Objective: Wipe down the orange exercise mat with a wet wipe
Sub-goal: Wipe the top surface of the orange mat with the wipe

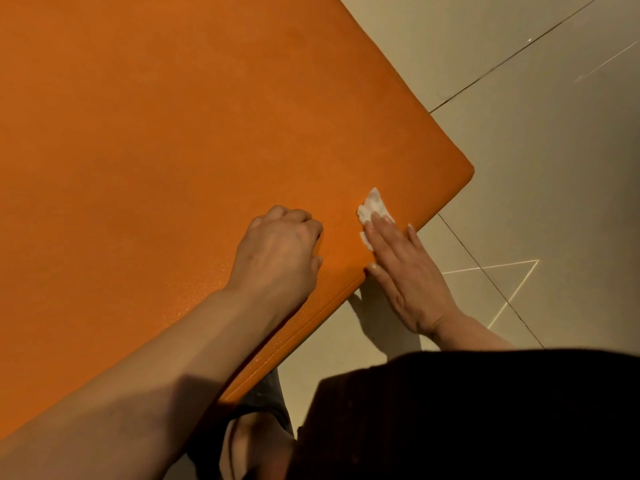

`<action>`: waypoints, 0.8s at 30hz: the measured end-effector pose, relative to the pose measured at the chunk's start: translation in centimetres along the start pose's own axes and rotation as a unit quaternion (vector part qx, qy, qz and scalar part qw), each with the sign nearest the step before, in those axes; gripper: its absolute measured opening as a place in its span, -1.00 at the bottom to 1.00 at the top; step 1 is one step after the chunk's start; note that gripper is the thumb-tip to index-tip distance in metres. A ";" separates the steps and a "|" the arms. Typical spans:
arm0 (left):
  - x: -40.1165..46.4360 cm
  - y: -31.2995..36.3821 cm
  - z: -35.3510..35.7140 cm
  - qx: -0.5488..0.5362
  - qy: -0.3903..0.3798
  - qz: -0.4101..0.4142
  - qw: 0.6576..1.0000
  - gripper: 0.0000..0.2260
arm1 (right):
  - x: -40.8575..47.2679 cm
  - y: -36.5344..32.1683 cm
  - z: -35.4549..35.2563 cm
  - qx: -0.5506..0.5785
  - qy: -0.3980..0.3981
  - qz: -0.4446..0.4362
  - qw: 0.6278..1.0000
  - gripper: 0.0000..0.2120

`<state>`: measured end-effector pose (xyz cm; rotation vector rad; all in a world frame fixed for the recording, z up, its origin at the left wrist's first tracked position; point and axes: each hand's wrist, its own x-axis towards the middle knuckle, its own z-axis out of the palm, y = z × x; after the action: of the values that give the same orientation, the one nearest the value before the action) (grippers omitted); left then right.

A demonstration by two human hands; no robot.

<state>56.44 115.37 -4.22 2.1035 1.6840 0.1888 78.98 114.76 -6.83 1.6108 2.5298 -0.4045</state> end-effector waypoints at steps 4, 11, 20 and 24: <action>1.2 0.1 0.1 0.006 -0.012 0.004 1.000 -0.61 | 2.2 3.6 -0.6 0.026 0.001 0.080 0.996 -0.29; 2.9 0.1 0.9 0.033 -0.034 0.009 0.999 -0.54 | 3.0 0.2 -0.5 0.121 -0.011 0.055 0.991 -0.22; 3.7 -0.2 1.7 0.046 -0.066 0.024 0.996 -0.55 | 8.4 1.2 -1.1 0.090 -0.040 0.076 0.992 -0.30; 3.9 -0.7 1.7 0.037 -0.067 0.026 0.997 -0.54 | 10.0 0.8 -1.0 0.091 -0.070 -0.056 0.992 -0.35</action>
<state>57.45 118.76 -6.62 2.1643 1.5820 -0.0001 75.45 124.08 -8.36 1.4411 2.5481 -0.7519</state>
